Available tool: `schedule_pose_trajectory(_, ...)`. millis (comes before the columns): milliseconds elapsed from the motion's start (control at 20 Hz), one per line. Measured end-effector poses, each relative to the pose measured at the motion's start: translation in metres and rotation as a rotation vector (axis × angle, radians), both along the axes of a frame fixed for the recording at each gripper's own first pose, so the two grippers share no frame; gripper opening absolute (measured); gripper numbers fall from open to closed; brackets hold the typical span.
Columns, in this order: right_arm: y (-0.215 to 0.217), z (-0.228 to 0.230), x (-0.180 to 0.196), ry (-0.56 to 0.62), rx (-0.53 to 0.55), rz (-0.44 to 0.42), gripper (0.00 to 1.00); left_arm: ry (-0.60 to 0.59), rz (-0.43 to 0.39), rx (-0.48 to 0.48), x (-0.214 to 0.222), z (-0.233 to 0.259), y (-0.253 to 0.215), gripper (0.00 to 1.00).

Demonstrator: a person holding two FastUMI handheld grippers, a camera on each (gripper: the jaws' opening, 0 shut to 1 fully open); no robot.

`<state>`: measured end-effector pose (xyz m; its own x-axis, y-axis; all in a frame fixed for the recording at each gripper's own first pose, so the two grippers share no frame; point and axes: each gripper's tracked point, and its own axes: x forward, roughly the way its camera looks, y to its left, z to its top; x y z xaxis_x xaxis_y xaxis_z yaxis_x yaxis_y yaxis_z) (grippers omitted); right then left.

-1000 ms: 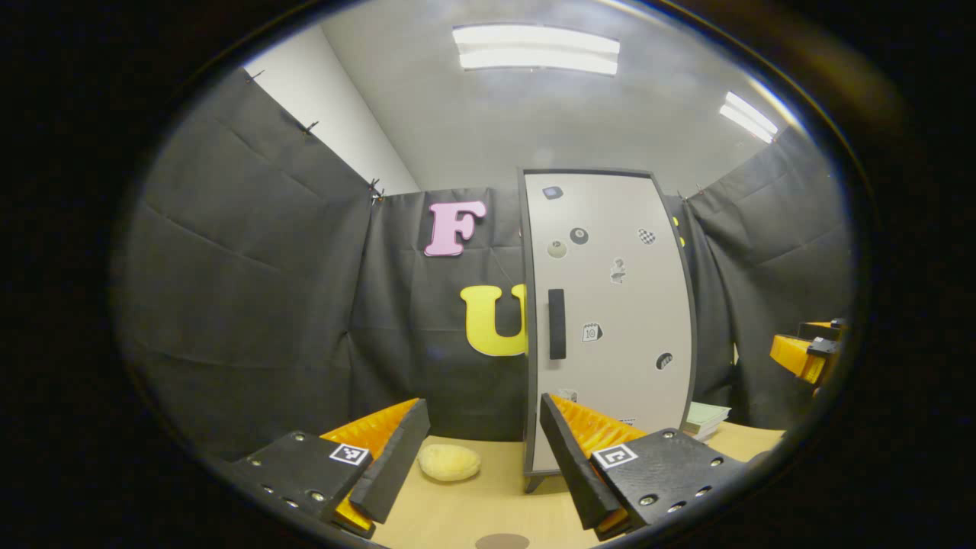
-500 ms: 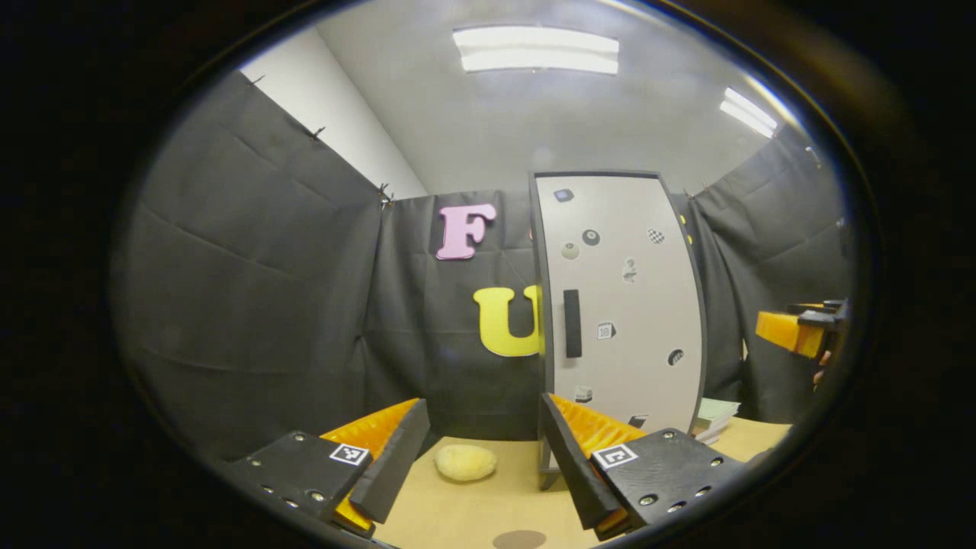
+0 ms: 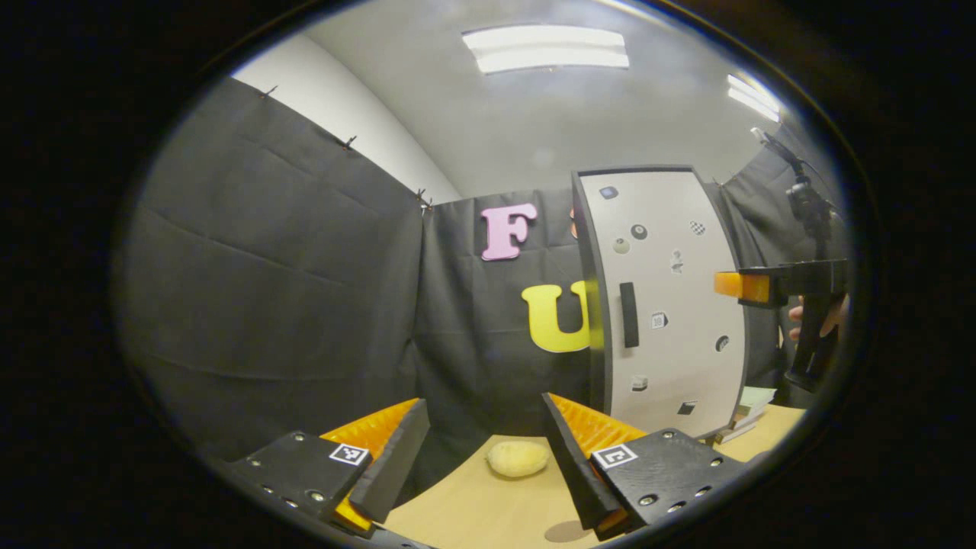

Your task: Open the cabinet door with the right hand, grasp the bottle in the cabinet with the left hand and place it on the coaster, then close the cabinet door with the right hand.

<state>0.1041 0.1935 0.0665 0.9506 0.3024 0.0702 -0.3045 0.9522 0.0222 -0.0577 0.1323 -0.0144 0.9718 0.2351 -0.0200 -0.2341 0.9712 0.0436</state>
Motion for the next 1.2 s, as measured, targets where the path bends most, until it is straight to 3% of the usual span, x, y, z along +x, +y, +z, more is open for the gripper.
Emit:
schedule_pose_trajectory(50,0.011,0.001,0.007,-0.002,0.003,0.011,0.94,0.005,0.015,-0.001,-0.003,-0.003,0.007,0.84)
schedule_pose_trajectory(100,0.022,0.002,0.014,0.002,0.006,0.021,0.94,0.012,0.031,-0.002,-0.006,-0.006,0.016,0.84)
schedule_pose_trajectory(150,0.033,0.002,0.021,0.006,0.006,0.03,0.94,0.017,0.047,0.0,-0.011,-0.009,0.023,0.9)
schedule_pose_trajectory(250,0.051,0.003,0.037,0.008,-0.009,0.034,0.99,0.023,0.076,0.003,-0.022,-0.01,0.039,0.9)
schedule_pose_trajectory(300,0.06,0.003,0.046,0.008,-0.021,0.036,0.94,0.026,0.088,0.005,-0.025,-0.011,0.046,0.84)
schedule_pose_trajectory(350,0.068,0.003,0.055,0.005,-0.033,0.036,0.94,0.03,0.1,0.007,-0.031,-0.012,0.052,0.84)
schedule_pose_trajectory(400,0.075,0.002,0.065,0.004,-0.045,0.032,0.99,0.037,0.113,0.011,-0.035,-0.012,0.058,0.9)
schedule_pose_trajectory(450,0.082,0.0,0.074,0.007,-0.054,0.031,0.99,0.042,0.127,0.012,-0.038,-0.014,0.065,0.84)
schedule_pose_trajectory(500,0.09,-0.002,0.085,0.014,-0.06,0.031,0.94,0.046,0.137,0.013,-0.041,-0.015,0.07,0.84)
schedule_pose_trajectory(550,0.096,-0.005,0.095,0.028,-0.065,0.031,0.99,0.049,0.146,0.013,-0.045,-0.015,0.074,0.84)
schedule_pose_trajectory(700,0.113,-0.02,0.123,0.081,-0.088,0.021,0.98,0.06,0.173,0.023,-0.051,-0.015,0.085,0.84)
schedule_pose_trajectory(800,0.118,-0.032,0.141,0.113,-0.12,0.002,0.91,0.064,0.188,0.027,-0.057,-0.015,0.09,0.84)
schedule_pose_trajectory(900,0.121,-0.046,0.154,0.155,-0.136,-0.011,0.94,0.067,0.204,0.029,-0.063,-0.016,0.095,0.84)
schedule_pose_trajectory(950,0.123,-0.052,0.159,0.18,-0.133,-0.014,0.84,0.07,0.214,0.03,-0.067,-0.017,0.098,0.84)
schedule_pose_trajectory(1050,0.124,-0.064,0.165,0.228,-0.126,-0.02,0.83,0.076,0.228,0.029,-0.066,-0.019,0.099,0.84)
schedule_pose_trajectory(1200,0.122,-0.071,0.173,0.257,-0.108,-0.05,0.71,0.081,0.247,0.03,-0.068,-0.021,0.101,0.84)
